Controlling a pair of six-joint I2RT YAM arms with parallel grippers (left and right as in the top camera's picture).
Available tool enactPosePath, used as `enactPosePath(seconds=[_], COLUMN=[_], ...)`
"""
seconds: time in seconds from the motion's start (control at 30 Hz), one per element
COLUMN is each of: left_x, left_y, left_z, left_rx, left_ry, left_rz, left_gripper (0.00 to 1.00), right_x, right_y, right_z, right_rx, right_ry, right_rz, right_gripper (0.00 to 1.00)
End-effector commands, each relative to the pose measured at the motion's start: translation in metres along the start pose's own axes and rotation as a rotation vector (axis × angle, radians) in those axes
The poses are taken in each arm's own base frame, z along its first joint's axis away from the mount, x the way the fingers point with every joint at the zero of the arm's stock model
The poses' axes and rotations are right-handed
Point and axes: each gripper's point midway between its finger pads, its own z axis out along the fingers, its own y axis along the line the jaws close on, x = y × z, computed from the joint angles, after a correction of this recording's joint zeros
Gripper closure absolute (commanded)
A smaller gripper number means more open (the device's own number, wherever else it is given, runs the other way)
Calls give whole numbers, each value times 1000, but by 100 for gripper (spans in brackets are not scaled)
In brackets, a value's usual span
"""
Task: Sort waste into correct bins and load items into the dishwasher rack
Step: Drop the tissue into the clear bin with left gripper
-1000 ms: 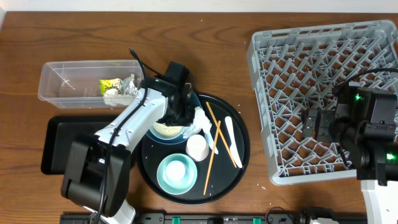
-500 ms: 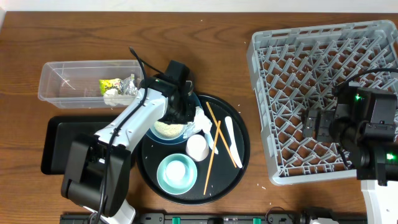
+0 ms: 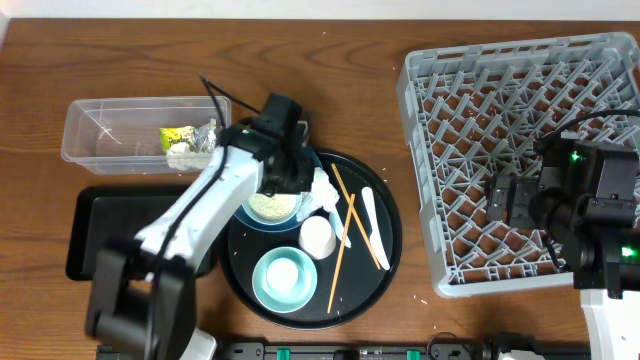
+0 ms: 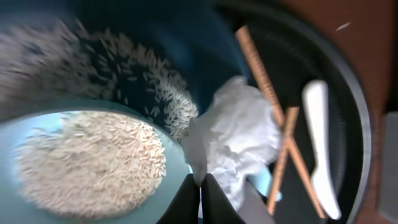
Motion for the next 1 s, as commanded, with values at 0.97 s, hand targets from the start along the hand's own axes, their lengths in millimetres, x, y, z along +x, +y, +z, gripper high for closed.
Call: enactPosePath(seconds=[0.97], left_x=[-101], left_y=[209], left_z=[-179], left_rx=[-350], left_ry=[-709], left_rz=[-424], left_gripper=[94], right_x=[-4], right_y=[2], right_z=[-5], right_rx=[-7], right_ry=[-16], right_rz=[-16], right_gripper=[1])
